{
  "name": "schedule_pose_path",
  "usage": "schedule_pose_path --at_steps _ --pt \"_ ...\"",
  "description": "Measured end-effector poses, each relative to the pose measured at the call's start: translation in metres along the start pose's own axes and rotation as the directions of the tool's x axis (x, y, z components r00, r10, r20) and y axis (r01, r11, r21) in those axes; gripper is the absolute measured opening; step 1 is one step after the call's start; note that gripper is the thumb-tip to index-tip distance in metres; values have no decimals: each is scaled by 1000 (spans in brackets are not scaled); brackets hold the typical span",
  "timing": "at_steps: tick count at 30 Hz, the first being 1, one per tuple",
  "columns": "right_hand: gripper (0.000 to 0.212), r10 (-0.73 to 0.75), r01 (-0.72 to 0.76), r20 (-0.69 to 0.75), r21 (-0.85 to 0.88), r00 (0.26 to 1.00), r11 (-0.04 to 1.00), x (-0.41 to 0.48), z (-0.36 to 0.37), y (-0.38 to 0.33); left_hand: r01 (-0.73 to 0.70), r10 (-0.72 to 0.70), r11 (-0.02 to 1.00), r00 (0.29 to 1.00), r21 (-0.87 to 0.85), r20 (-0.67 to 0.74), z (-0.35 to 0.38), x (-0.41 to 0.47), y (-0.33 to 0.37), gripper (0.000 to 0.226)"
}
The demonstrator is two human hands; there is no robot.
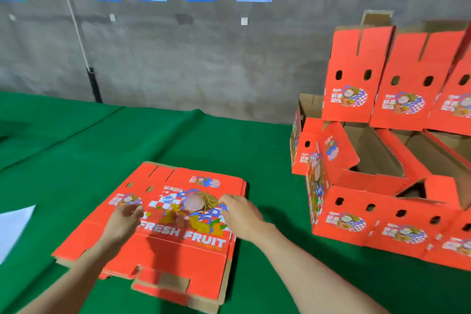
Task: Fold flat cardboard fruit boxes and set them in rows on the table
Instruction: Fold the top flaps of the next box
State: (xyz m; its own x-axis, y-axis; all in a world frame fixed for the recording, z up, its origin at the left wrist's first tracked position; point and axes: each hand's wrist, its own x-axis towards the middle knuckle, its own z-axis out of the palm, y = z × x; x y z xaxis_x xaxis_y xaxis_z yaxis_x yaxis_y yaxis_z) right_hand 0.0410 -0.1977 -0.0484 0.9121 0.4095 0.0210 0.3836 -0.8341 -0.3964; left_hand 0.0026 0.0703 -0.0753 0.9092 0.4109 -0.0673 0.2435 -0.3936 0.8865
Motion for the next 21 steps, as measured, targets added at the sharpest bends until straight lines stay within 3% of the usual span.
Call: schedule_pose_path --at_steps 2,5,7,9,12,14,17,19,21 --pt "31 54 -55 69 9 996 998 10 26 -7 -18 16 985 1000 170 12 -2 12 -20 20" --pt "30 148 -154 166 28 975 988 17 56 -5 -51 13 908 995 416 94 7 29 -44 44" --pt "33 202 -214 207 36 957 976 16 71 2 -163 52 790 978 590 201 21 33 -57 54" --pt "37 276 -297 210 79 938 952 14 81 11 -293 66 658 940 694 335 38 28 -65 51" --pt "49 440 -457 144 122 887 881 10 88 30 -452 208 686 873 570 441 57 13 -65 32" --pt "50 568 -576 93 151 818 804 11 87 42 -488 381 780 867 390 323 56 9 -61 33" --pt "32 767 -744 70 313 638 591 9 84 59 -289 287 903 956 318 56 40 18 -60 38" --pt "11 799 -762 149 443 582 473 4 82 63 -213 205 897 977 388 63 29 23 -62 39" --pt "11 781 -740 211 532 587 412 2 75 62 -253 212 885 966 391 146 23 22 -62 40"
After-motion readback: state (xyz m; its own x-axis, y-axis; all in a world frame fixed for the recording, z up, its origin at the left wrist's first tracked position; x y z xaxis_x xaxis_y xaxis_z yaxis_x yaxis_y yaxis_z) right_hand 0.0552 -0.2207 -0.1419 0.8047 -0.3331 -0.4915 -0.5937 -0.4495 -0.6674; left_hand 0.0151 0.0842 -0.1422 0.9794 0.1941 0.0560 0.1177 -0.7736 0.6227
